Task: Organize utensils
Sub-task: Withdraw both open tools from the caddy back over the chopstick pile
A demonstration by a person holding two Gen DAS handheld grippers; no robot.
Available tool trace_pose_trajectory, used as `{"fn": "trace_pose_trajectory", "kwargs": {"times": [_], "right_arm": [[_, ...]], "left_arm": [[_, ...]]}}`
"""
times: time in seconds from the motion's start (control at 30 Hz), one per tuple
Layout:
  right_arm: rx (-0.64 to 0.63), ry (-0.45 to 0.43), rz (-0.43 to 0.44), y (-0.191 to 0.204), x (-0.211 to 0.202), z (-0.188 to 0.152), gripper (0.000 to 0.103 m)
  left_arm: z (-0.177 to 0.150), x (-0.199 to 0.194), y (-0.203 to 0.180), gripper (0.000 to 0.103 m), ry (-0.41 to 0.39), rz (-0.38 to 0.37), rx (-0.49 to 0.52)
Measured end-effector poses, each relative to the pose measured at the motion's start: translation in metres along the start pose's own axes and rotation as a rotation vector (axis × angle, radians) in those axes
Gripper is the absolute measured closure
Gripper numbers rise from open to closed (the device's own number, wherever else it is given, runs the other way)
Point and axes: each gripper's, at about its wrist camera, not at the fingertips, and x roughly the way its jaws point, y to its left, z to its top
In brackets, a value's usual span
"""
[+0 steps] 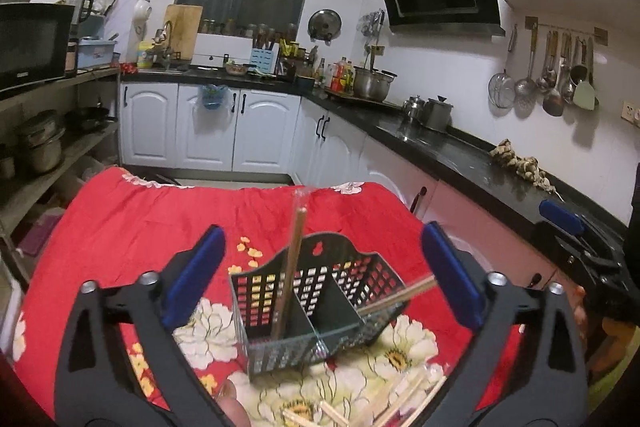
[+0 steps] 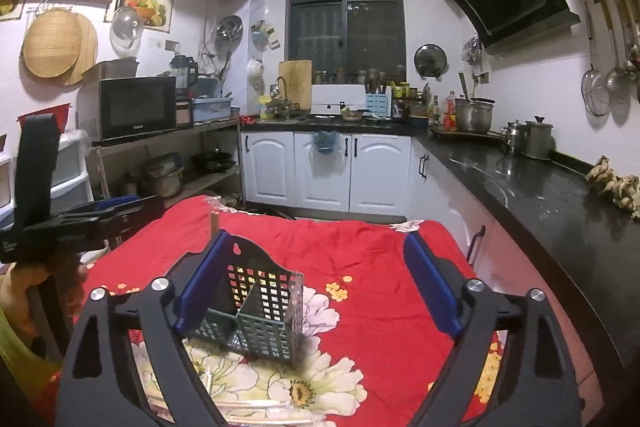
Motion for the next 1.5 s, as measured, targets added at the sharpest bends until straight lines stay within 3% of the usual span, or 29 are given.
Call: {"fn": "trace_pose_trajectory", "kwargs": {"times": [0.7, 1.5], "right_arm": [[0.016, 0.026, 0.050, 0.019, -0.031, -0.028, 0.011], [-0.029, 0.142, 0.097, 0.048, -0.028, -0.072, 0.010]], "left_arm": [[-0.049, -0.049, -0.011, 0.010, 0.028, 0.021, 0.035], [-0.098, -0.065, 0.013, 0.010, 0.111, 0.053, -0.056]]}}
